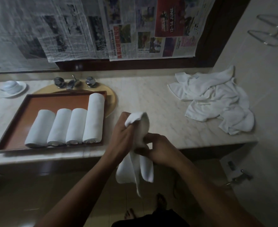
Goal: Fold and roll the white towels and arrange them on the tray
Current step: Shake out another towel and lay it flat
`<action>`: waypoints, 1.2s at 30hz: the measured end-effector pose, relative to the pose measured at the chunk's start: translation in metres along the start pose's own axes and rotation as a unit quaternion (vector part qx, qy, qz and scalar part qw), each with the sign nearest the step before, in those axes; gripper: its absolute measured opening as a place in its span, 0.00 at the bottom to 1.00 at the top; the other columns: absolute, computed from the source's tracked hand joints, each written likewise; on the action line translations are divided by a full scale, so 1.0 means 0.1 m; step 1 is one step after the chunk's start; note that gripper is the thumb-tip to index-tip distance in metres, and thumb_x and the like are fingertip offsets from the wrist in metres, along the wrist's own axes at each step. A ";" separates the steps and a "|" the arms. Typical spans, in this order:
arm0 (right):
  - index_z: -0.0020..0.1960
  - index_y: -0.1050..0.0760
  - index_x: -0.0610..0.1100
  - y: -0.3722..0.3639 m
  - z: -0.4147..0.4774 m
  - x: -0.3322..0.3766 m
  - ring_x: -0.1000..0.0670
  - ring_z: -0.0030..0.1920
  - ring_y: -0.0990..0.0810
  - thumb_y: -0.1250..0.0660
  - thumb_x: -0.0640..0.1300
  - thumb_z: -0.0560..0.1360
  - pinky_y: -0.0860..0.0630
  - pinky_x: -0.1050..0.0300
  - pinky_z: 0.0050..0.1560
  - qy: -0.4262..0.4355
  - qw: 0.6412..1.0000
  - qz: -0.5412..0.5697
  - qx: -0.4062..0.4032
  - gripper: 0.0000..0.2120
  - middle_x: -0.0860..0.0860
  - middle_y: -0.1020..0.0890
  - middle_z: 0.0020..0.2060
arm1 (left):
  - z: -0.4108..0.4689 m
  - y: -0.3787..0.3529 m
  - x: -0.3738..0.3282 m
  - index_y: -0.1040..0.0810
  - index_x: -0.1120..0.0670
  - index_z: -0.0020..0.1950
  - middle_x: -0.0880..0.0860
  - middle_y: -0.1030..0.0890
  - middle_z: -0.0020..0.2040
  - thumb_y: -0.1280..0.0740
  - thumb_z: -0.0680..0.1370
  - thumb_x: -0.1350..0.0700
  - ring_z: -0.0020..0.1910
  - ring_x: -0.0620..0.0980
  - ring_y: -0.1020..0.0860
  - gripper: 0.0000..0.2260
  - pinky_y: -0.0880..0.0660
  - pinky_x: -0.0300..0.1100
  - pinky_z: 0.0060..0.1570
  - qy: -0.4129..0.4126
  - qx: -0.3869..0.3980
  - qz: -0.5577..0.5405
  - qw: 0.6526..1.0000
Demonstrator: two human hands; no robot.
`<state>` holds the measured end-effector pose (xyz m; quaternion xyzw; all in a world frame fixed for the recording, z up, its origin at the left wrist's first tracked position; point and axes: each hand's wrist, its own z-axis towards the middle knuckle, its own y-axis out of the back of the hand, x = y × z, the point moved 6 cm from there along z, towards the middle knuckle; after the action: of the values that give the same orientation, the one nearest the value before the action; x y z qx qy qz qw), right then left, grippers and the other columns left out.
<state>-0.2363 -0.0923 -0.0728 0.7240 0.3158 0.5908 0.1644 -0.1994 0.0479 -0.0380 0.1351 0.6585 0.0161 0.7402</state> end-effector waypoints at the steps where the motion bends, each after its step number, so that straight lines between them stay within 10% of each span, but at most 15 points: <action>1: 0.60 0.20 0.55 -0.03 0.01 -0.05 0.57 0.54 0.18 0.26 0.58 0.74 0.18 0.50 0.58 0.001 1.000 0.016 0.008 0.16 0.57 0.15 0.56 | -0.01 0.01 0.00 0.23 0.48 0.55 0.47 0.20 0.51 0.39 0.86 0.49 0.49 0.43 0.19 0.07 0.19 0.50 0.51 0.008 -0.007 -0.013 1.000; 5: 0.47 0.23 0.51 0.00 0.03 -0.20 0.58 0.43 0.18 0.27 0.57 0.74 0.18 0.49 0.48 0.031 0.999 0.030 -0.007 0.11 0.55 0.17 0.42 | -0.03 0.19 0.10 0.22 0.47 0.49 0.49 0.18 0.43 0.40 0.86 0.50 0.41 0.38 0.19 0.10 0.22 0.33 0.39 0.046 -0.040 -0.034 0.998; 12: 0.46 0.27 0.54 0.25 0.06 -0.39 0.54 0.38 0.20 0.31 0.56 0.80 0.24 0.56 0.39 0.047 0.994 0.058 -0.074 0.09 0.55 0.19 0.38 | 0.06 0.73 0.30 0.18 0.54 0.47 0.51 0.17 0.42 0.33 0.82 0.48 0.44 0.52 0.19 0.11 0.22 0.56 0.42 0.014 -0.068 0.107 0.992; 19: 0.42 0.24 0.50 0.32 -0.02 -0.57 0.55 0.35 0.21 0.22 0.57 0.71 0.28 0.60 0.36 0.000 0.996 -0.084 0.028 0.15 0.52 0.20 0.36 | -0.01 0.90 0.57 0.14 0.54 0.50 0.50 0.14 0.43 0.30 0.81 0.57 0.44 0.47 0.16 0.05 0.20 0.39 0.41 0.053 -0.016 0.082 0.995; 30: 0.36 0.20 0.56 0.60 -0.22 -1.80 0.54 0.38 0.18 0.24 0.53 0.73 0.27 0.57 0.38 -0.141 0.962 -0.205 0.114 0.09 0.55 0.17 0.34 | -0.44 0.57 1.55 0.17 0.59 0.46 0.61 0.15 0.42 0.28 0.80 0.56 0.42 0.62 0.16 0.07 0.19 0.60 0.42 0.197 0.104 0.055 0.973; 36: 0.45 0.18 0.54 0.82 -0.10 -2.14 0.53 0.43 0.18 0.23 0.51 0.74 0.27 0.60 0.39 -0.152 0.970 -0.188 0.035 0.04 0.52 0.16 0.41 | -0.30 0.47 1.81 0.17 0.63 0.42 0.57 0.17 0.34 0.25 0.77 0.57 0.32 0.49 0.19 0.10 0.22 0.40 0.32 0.213 0.118 0.128 0.961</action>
<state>-0.2463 -0.2944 -0.1808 0.7382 0.4383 0.4210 0.2927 -0.1976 0.1351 -0.2059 0.2982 0.7756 0.0612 0.5530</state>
